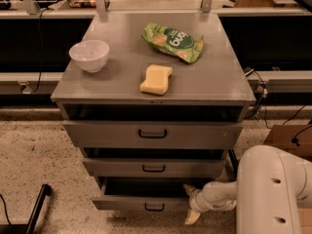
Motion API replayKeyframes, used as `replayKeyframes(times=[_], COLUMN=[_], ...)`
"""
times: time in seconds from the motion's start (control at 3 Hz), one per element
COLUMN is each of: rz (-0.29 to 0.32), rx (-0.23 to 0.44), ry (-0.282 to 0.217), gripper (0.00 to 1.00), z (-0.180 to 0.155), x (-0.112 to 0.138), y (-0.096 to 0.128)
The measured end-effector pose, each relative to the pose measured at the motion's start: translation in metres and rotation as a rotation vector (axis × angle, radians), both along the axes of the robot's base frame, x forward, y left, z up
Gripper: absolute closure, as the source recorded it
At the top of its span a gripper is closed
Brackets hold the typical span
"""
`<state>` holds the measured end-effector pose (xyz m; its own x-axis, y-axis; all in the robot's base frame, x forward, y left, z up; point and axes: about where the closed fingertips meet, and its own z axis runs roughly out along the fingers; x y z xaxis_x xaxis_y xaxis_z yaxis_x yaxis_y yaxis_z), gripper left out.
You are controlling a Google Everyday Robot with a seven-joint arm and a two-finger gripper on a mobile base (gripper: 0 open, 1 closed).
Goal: Open bottom drawer
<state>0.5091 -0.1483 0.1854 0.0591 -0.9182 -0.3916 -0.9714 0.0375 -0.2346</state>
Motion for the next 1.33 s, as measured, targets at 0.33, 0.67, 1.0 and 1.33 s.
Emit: replayKeyframes(times=[0.33, 0.67, 1.0, 1.33], rz=[-0.002, 0.006, 0.022, 0.036], rx=[0.001, -0.016, -0.021, -0.004], ry=[0.022, 0.035, 0.066, 0.106], gripper=[0.16, 0.23, 0.26, 0.26], z=[-0.007, -0.008, -0.008, -0.009], x=[-0.006, -0.016, -0.033, -0.051], y=[-0.003, -0.004, -0.003, -0.002])
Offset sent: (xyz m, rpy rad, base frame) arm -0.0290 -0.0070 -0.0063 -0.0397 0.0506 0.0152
